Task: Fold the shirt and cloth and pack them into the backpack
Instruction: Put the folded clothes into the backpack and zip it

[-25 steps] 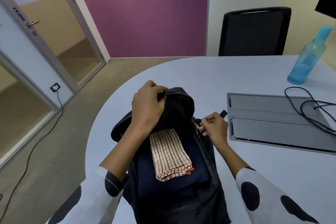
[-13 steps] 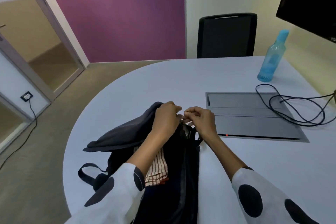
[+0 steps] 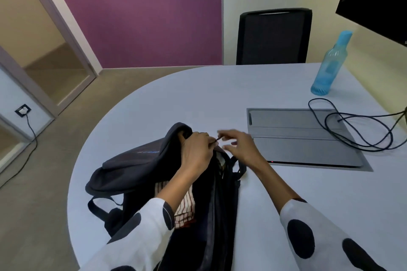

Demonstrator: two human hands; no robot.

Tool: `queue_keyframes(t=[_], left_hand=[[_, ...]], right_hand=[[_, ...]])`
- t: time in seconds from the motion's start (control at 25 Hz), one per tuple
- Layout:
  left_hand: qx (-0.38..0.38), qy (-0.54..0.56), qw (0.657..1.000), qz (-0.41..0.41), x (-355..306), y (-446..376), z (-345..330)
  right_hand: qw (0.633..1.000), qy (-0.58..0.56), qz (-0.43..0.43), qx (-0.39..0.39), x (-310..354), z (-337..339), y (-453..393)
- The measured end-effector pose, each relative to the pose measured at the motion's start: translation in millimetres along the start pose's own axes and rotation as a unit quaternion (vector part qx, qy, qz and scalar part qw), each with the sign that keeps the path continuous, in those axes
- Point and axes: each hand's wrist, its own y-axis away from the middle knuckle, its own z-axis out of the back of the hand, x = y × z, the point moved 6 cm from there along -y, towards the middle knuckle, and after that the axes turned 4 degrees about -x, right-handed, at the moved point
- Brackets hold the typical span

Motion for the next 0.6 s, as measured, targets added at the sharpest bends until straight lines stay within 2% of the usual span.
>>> queue_keyframes(t=[0.08, 0.12, 0.24, 0.4, 0.6], left_hand=[[-0.028, 0.027, 0.999, -0.010, -2, 2, 9], [-0.048, 0.044, 0.998, -0.010, -3, 4, 13], [-0.071, 0.092, 0.993, -0.018, -5, 7, 17], [-0.093, 0.206, 0.974, -0.001, 0, 10, 18], [-0.128, 0.270, 0.954, -0.004, -13, 18, 46]], right_hand=[[0.995, 0.084, 0.010, 0.059, -12, -27, 4], [0.993, 0.099, 0.023, 0.060, -13, -36, 7], [0.994, 0.094, 0.052, 0.019, -15, -42, -4], [0.989, 0.133, 0.068, 0.007, -23, -38, -19], [0.991, 0.120, 0.039, -0.046, -39, -26, -34]])
